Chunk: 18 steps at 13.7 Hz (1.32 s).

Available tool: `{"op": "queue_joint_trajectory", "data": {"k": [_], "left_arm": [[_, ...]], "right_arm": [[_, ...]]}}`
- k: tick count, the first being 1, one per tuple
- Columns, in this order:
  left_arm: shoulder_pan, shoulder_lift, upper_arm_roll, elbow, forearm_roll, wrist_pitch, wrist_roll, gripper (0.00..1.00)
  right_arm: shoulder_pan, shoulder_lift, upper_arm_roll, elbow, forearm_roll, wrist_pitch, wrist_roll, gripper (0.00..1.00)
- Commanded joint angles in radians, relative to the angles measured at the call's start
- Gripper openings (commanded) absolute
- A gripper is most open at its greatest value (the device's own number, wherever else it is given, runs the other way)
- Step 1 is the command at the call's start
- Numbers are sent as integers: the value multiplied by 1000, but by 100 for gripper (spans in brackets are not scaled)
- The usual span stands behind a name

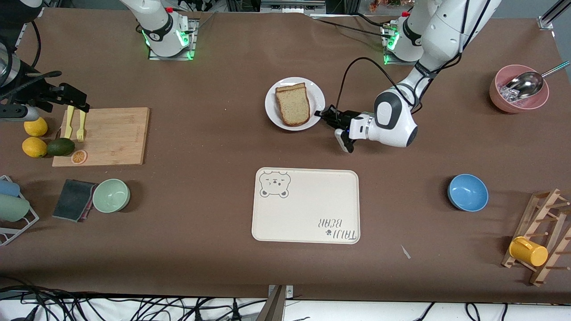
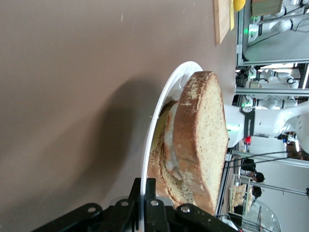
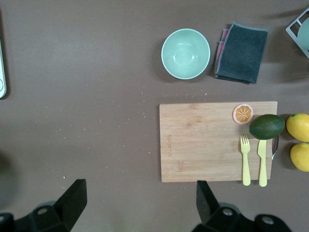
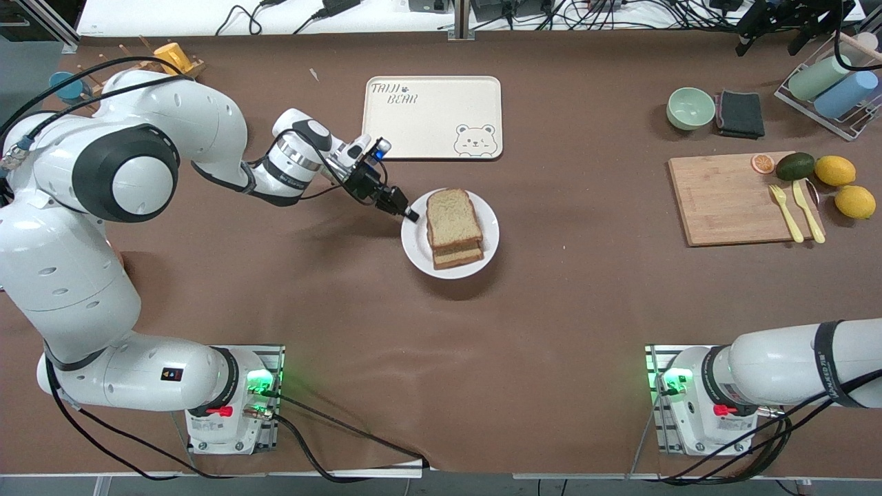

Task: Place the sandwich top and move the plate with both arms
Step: 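Slide the plate with the left gripper onto the cream tray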

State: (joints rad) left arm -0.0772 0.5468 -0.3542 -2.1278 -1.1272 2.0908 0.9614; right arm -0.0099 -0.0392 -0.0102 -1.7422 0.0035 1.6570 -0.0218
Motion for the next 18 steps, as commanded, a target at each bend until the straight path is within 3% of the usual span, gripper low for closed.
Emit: {"op": "queue_joint_trajectory", "data": {"k": [1,7,12,18], "left_arm": [[37,1,-3,92,-46,-38,-27,0],[36,135,23,437,-29,-31,-265,0],[19,231,119,540,-28,-15,-259,0],[-9,416,132,741,-34,146,-270,0]], "right_arm": [[-1,-13,-10,16,12,-20,-26,100],[-1,-13,-19,32,12,-40,-41,100],[-1,-11,-19,47,9,-52,-44,100],[1,-11,-13,52,9,-60,-43,100]]}}
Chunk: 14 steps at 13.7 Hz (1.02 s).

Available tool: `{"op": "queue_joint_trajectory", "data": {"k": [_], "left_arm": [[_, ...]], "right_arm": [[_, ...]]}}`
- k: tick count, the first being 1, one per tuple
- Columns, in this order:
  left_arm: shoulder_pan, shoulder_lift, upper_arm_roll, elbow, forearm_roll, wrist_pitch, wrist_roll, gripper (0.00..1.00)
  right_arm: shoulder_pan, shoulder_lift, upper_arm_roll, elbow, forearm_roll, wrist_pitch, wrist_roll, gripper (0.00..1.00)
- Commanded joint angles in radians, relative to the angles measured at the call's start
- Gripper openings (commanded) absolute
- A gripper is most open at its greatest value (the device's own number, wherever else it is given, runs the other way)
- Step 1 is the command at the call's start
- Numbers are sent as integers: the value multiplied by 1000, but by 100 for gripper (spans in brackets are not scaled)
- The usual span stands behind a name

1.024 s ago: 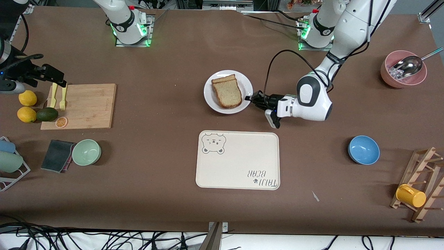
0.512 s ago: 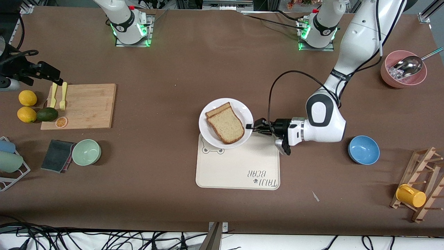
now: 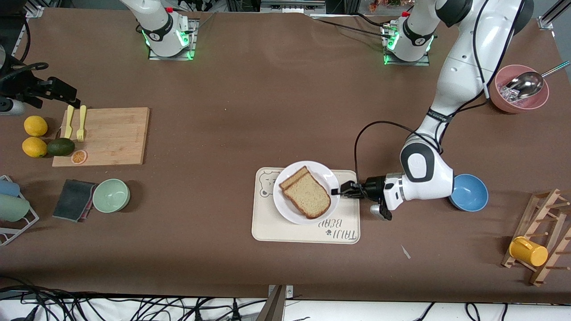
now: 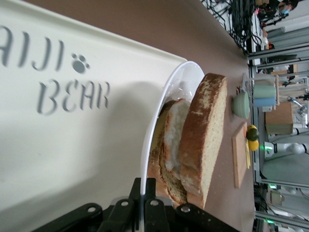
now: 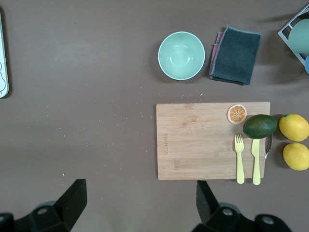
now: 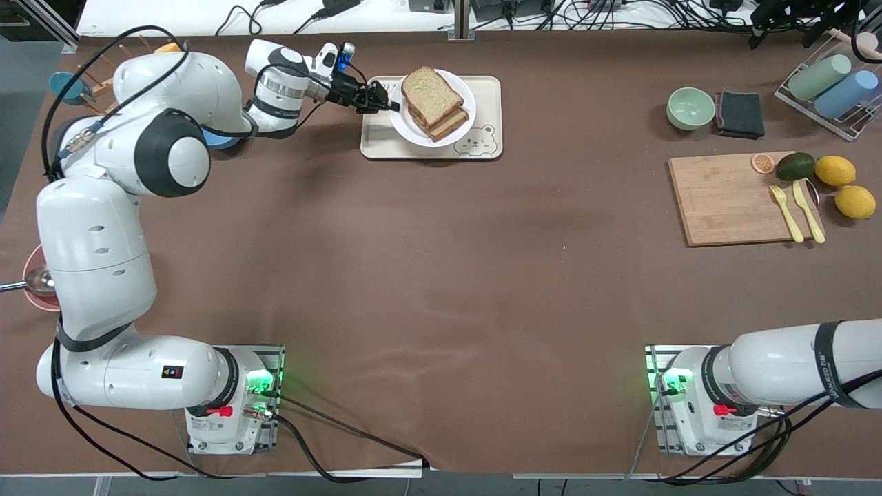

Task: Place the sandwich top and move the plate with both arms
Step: 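Lower the plate onto the tray and open the left gripper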

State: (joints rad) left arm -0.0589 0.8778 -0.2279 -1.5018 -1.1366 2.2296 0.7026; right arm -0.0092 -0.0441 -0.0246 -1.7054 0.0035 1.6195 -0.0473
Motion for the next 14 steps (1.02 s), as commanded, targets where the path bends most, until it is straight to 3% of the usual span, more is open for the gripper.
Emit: {"op": "queue_joint_trajectory", "data": {"k": [1,6,7,8,14], "left_arm": [[-27,114,5,142,-29,16,-9,0],[-59,144,2,161,-34,79,-15,0],[-58,144,2,160,-34,79,-15,29],[-56,141,2,158,-34,79,-11,99],[-41,86,22,111,-19,68,-21,100]], "right_arm": [[0,-7,2,15,12,-24,-17,100],[0,-7,2,15,10,-24,-11,100],[2,-7,8,15,7,-26,-5,100],[2,-7,14,15,4,-24,-2,100],[3,1,22,13,-3,10,40,100]]}}
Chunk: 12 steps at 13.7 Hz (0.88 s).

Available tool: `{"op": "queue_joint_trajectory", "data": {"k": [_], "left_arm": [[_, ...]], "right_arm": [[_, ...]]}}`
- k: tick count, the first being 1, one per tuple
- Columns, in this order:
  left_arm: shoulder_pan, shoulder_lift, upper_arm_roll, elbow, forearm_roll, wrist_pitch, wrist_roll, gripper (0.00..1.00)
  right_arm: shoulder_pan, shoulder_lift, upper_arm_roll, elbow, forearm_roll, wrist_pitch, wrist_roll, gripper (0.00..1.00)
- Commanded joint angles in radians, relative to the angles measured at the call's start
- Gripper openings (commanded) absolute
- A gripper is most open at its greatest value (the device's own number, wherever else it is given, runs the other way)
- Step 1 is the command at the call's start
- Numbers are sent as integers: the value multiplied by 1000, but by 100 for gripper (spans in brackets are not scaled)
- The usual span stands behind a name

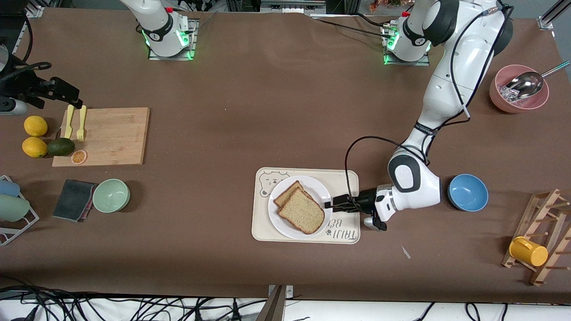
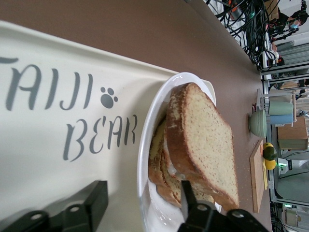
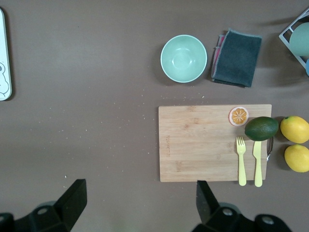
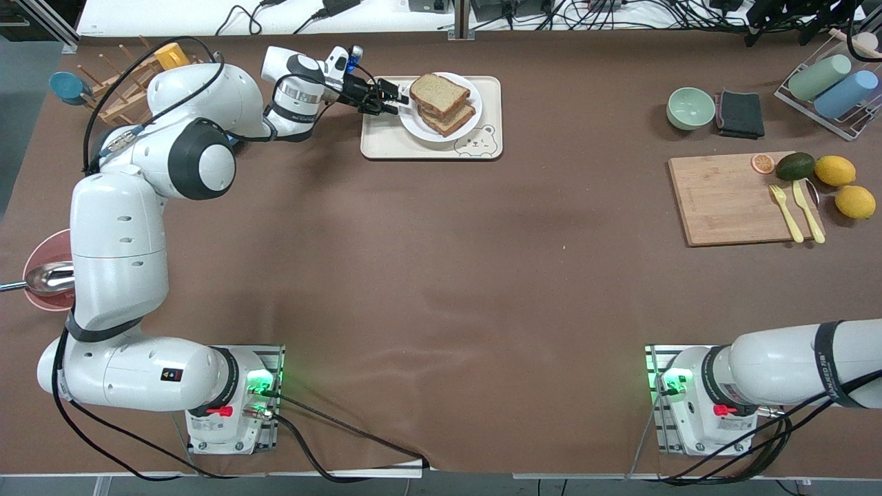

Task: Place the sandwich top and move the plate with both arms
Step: 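Lower the plate onto the tray and open the left gripper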

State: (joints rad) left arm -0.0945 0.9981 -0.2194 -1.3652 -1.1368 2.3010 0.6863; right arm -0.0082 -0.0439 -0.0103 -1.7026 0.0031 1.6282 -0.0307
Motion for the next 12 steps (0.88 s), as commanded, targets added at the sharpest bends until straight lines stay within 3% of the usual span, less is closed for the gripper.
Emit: {"op": "queue_joint_trajectory", "data": {"k": [1,5,12], "left_arm": [[-5,-55,17,-41,-11,-5,-13,100],[-4,-151,29,-74,309,-9,-226,100],[2,-268,68,-74,826,-219,-543,100]], "right_arm": [[2,-1,9,11,-2,-2,23,100],[2,-4,23,12,-3,-7,23,100],[2,-5,32,32,0,-11,64,100]]}}
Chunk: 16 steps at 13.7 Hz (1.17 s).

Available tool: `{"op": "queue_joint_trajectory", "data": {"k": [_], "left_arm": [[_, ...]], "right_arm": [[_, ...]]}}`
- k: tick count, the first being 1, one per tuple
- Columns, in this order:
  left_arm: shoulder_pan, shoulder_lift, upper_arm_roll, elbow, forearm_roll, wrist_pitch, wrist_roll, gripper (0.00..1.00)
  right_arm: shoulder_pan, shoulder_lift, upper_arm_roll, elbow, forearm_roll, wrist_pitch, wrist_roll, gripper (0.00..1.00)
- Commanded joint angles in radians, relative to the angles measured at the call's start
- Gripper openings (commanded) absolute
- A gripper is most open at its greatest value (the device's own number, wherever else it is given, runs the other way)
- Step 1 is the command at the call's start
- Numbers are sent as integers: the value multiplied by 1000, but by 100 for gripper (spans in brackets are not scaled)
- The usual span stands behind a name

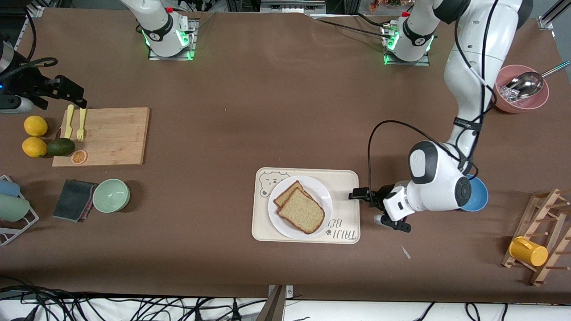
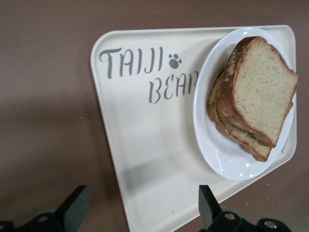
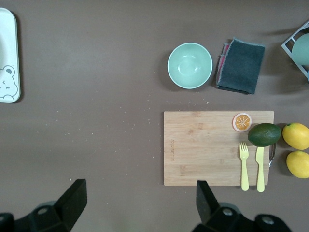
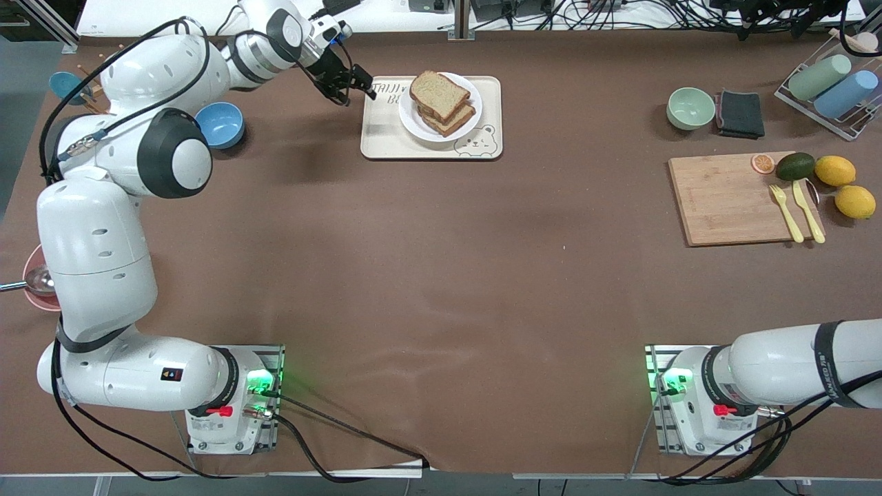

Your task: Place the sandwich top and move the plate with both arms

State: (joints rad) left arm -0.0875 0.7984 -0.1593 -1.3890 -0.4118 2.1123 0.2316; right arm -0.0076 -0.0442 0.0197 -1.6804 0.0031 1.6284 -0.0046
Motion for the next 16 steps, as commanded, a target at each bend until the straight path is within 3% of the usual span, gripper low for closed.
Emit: {"op": "queue_joint_trajectory", "data": {"k": [1,4,8,10,14,16], "left_arm": [[-6,-88,7,-48,172,-69,-148,100],[-20,-180,-3,-48,339,-208,-303,100],[-21,-339,-2,-44,388,-399,-337,100],[-14,-421,3,-68,477,-423,-340,100],[54,-631,9,-175,481,-431,-331,100],[54,-708,72,-211,470,-431,-336,100]], "right_arm": [[2,-5,3,10,0,-10,43,100],[2,-2,3,11,3,-9,43,100],[2,-2,2,11,3,-7,43,100],[2,-2,3,11,2,-8,43,100],[2,-3,3,11,2,-10,44,100],[2,-6,3,11,3,-10,49,100]]}}
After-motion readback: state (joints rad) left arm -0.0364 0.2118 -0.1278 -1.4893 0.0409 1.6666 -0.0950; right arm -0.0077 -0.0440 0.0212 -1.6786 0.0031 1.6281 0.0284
